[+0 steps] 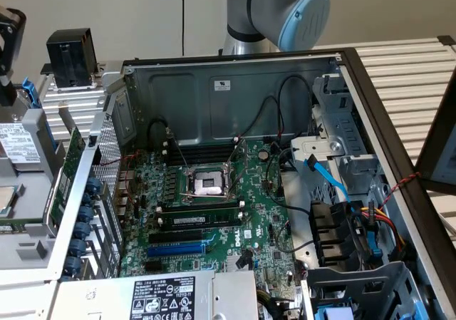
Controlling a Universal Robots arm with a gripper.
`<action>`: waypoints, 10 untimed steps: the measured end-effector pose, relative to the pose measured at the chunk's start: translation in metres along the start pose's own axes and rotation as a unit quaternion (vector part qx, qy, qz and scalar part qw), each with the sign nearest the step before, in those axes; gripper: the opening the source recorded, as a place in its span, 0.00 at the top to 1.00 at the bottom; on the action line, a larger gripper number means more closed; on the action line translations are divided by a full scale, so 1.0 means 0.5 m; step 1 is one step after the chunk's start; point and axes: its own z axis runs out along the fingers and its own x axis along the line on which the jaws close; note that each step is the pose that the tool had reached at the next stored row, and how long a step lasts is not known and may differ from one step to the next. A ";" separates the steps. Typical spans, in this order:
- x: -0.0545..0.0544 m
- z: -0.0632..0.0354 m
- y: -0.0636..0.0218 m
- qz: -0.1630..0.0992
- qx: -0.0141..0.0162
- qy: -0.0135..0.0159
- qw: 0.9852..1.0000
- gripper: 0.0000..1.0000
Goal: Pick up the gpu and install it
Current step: 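Pick up the gpu and move the gpu toward the slot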
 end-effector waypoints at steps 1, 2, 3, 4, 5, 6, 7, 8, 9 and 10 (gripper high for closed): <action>0.005 0.000 0.000 0.000 0.000 0.000 1.000 0.89; 0.009 0.000 0.000 0.000 0.000 0.000 1.000 0.89; 0.012 0.000 0.000 0.000 0.000 0.000 1.000 0.89; 0.016 0.000 -0.001 0.001 0.000 0.000 1.000 0.89; 0.019 0.000 -0.001 0.001 0.000 0.000 1.000 0.89; 0.020 0.000 -0.001 0.003 -0.004 0.000 1.000 0.89; 0.021 0.000 -0.001 0.004 -0.009 0.000 1.000 0.89; 0.022 0.000 -0.001 0.005 -0.015 0.001 1.000 0.89; 0.022 0.000 -0.001 0.007 -0.023 0.001 1.000 0.89; 0.023 0.000 -0.001 0.008 -0.031 0.002 0.999 0.89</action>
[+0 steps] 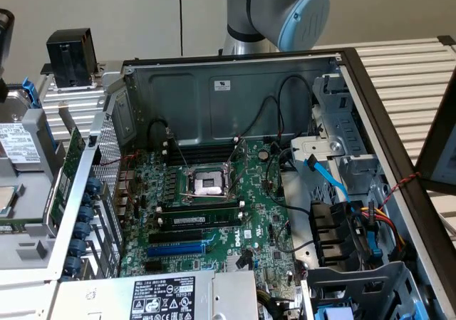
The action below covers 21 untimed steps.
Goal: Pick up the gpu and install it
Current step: 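Pick up the gpu and move the gpu toward the slot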
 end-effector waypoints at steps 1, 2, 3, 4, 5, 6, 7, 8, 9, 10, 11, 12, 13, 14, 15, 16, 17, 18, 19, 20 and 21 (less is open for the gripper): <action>0.001 0.000 0.000 0.002 -0.007 0.000 1.000 0.89; 0.003 0.001 0.000 0.004 -0.013 0.001 1.000 0.89; 0.004 0.002 -0.001 0.005 -0.016 0.001 1.000 0.89; 0.006 0.004 -0.001 0.007 -0.017 0.001 1.000 0.89; 0.007 0.006 -0.001 0.008 -0.017 0.000 1.000 0.89; 0.008 0.008 -0.002 0.008 -0.017 0.000 1.000 0.89; 0.009 0.009 -0.002 0.008 -0.016 0.000 1.000 0.89; 0.009 0.010 -0.002 0.008 -0.016 0.000 1.000 0.89; 0.010 0.013 -0.002 0.009 -0.016 0.000 1.000 0.88; 0.011 0.015 -0.003 0.009 -0.015 0.000 1.000 0.82; 0.011 0.018 -0.003 0.009 -0.014 0.000 1.000 0.82; 0.012 0.020 -0.004 0.009 -0.014 0.000 1.000 0.76; 0.013 0.023 -0.004 0.010 -0.013 -0.001 1.000 0.76; 0.013 0.026 -0.004 0.010 -0.012 -0.001 1.000 0.69; 0.014 0.028 -0.005 0.010 -0.011 -0.001 1.000 0.69; 0.014 0.030 -0.005 0.010 -0.009 -0.001 1.000 0.69; 0.014 0.033 -0.006 0.010 -0.008 -0.001 1.000 0.69; 0.015 0.035 -0.007 0.009 -0.007 -0.001 1.000 0.69; 0.015 0.038 -0.008 0.009 -0.007 -0.001 1.000 0.69; 0.015 0.040 -0.010 0.009 -0.006 -0.001 1.000 0.69; 0.015 0.042 -0.012 0.009 -0.005 -0.002 1.000 0.69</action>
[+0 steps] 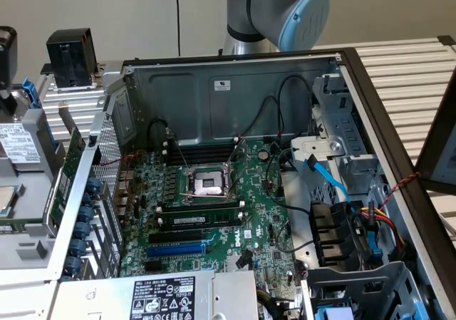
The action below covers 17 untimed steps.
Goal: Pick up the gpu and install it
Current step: 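Pick up the gpu and move the gpu toward the slot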
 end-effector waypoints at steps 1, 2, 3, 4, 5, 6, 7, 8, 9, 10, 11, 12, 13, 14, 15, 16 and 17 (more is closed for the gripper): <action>0.000 0.001 -0.003 0.000 0.001 0.000 1.000 0.69; 0.000 0.002 -0.006 0.000 0.003 0.000 1.000 0.67; -0.001 0.003 -0.010 0.000 0.006 -0.001 1.000 0.67; -0.001 0.002 -0.013 -0.001 0.010 -0.001 1.000 0.67; -0.002 0.002 -0.016 -0.001 0.013 -0.001 1.000 0.61; -0.002 0.002 -0.019 -0.001 0.016 -0.002 1.000 0.61; -0.002 0.002 -0.022 -0.001 0.019 -0.002 1.000 0.61; -0.002 0.003 -0.024 -0.001 0.022 -0.002 1.000 0.61; -0.002 0.002 -0.024 -0.001 0.025 -0.003 1.000 0.61; -0.002 0.002 -0.025 0.001 0.030 -0.003 1.000 0.61; -0.002 0.003 -0.025 0.002 0.035 -0.004 0.999 0.61; -0.002 0.003 -0.025 0.004 0.041 -0.005 0.999 0.61; -0.002 0.003 -0.025 0.005 0.046 -0.006 0.999 0.61; -0.002 0.003 -0.025 0.007 0.051 -0.006 0.999 0.61; -0.002 0.003 -0.025 0.009 0.056 -0.007 0.998 0.61; -0.002 0.004 -0.025 0.010 0.061 -0.008 0.998 0.61; -0.004 0.006 -0.025 0.010 0.063 -0.008 0.998 0.61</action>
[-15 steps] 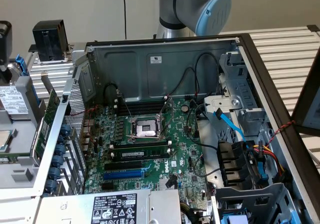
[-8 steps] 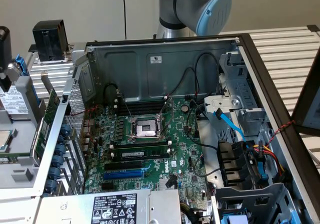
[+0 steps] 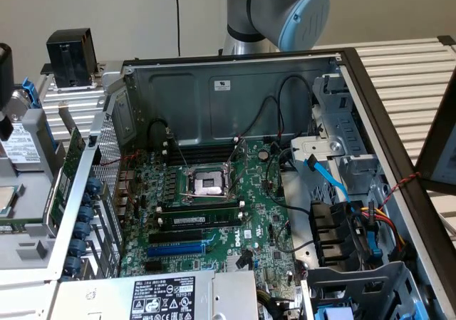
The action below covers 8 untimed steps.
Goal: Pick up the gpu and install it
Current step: 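Pick up the gpu and move the gpu toward the slot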
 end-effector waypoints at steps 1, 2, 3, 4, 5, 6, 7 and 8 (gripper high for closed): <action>-0.003 0.003 0.002 0.000 0.001 0.000 1.000 0.61; -0.009 0.008 0.005 0.000 0.001 0.000 1.000 0.61; -0.016 0.012 0.008 0.000 0.001 0.000 1.000 0.61; -0.023 0.016 0.011 0.000 0.001 0.000 1.000 0.61; -0.029 0.020 0.014 0.000 0.001 0.000 1.000 0.61; -0.031 0.024 0.015 0.000 0.001 0.000 1.000 0.61; -0.030 0.028 0.015 0.000 0.001 0.000 1.000 0.61; -0.028 0.031 0.014 -0.001 0.001 0.000 1.000 0.61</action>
